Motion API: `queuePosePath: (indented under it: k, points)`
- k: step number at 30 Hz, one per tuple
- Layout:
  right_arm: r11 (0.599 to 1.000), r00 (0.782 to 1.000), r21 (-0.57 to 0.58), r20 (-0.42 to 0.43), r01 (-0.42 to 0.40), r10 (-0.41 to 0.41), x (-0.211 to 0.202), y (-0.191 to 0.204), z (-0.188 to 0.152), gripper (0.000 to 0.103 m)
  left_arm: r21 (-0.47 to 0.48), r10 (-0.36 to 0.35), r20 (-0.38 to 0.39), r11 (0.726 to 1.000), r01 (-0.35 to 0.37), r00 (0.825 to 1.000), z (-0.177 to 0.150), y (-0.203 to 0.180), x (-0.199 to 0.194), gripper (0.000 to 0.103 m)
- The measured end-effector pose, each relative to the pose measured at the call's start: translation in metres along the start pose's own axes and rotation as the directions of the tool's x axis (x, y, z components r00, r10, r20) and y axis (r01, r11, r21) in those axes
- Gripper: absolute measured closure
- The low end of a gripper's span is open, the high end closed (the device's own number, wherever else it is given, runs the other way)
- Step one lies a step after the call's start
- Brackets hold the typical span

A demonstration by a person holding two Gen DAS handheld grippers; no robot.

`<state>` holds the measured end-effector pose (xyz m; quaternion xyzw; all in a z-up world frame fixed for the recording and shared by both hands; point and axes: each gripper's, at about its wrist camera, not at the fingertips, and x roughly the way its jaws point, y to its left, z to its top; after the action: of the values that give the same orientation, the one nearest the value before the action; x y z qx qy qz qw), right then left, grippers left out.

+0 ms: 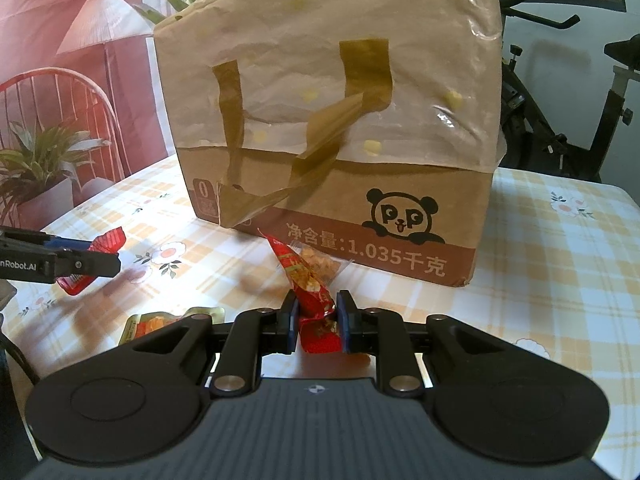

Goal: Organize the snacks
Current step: 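Lift both red packets and carry them over the box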

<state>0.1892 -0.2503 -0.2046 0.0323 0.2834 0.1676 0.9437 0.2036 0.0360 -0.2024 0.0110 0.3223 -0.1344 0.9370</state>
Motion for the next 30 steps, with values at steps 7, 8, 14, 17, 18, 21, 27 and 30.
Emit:
queuePosePath:
  k: [7,8,14,17,18,21,27,30]
  points:
    - [0.999,0.996,0.038,0.092,-0.019,0.016,-0.033,0.008,0.008,0.082,0.011,-0.003,0.099,1.0,0.002,0.995,0.037,0.003,-0.023,0.053]
    - [0.999,0.994,0.042,0.11,-0.023,0.018,-0.039,0.009,0.011,0.082,0.008,-0.009,0.117,1.0,0.008,0.993,0.046,0.002,-0.027,0.053]
    - [0.99,0.956,0.076,0.279,-0.118,0.093,-0.077,0.008,0.058,0.082,0.078,-0.053,0.277,0.996,0.033,0.959,0.1,-0.014,-0.056,0.053]
    - [0.987,0.921,0.047,0.369,-0.152,0.124,-0.093,0.007,0.093,0.082,0.121,-0.08,0.343,0.992,0.041,0.936,0.13,-0.028,-0.062,0.053]
    - [0.986,0.913,0.042,0.386,-0.159,0.131,-0.094,0.005,0.103,0.082,0.131,-0.086,0.357,0.99,0.042,0.93,0.139,-0.032,-0.061,0.052]
    - [0.991,0.903,0.039,0.419,-0.127,0.099,-0.091,-0.004,0.132,0.082,0.143,-0.102,0.388,0.988,0.049,0.916,0.168,-0.041,-0.055,0.052]
    - [0.994,0.902,0.105,0.43,0.001,-0.046,-0.067,-0.029,0.175,0.082,0.133,-0.09,0.338,0.99,0.047,0.937,0.212,-0.049,-0.011,0.052]
    - [0.988,0.916,0.144,0.387,0.05,-0.102,-0.051,-0.042,0.184,0.082,0.136,-0.069,0.31,0.99,0.028,0.948,0.223,-0.052,0.009,0.052]
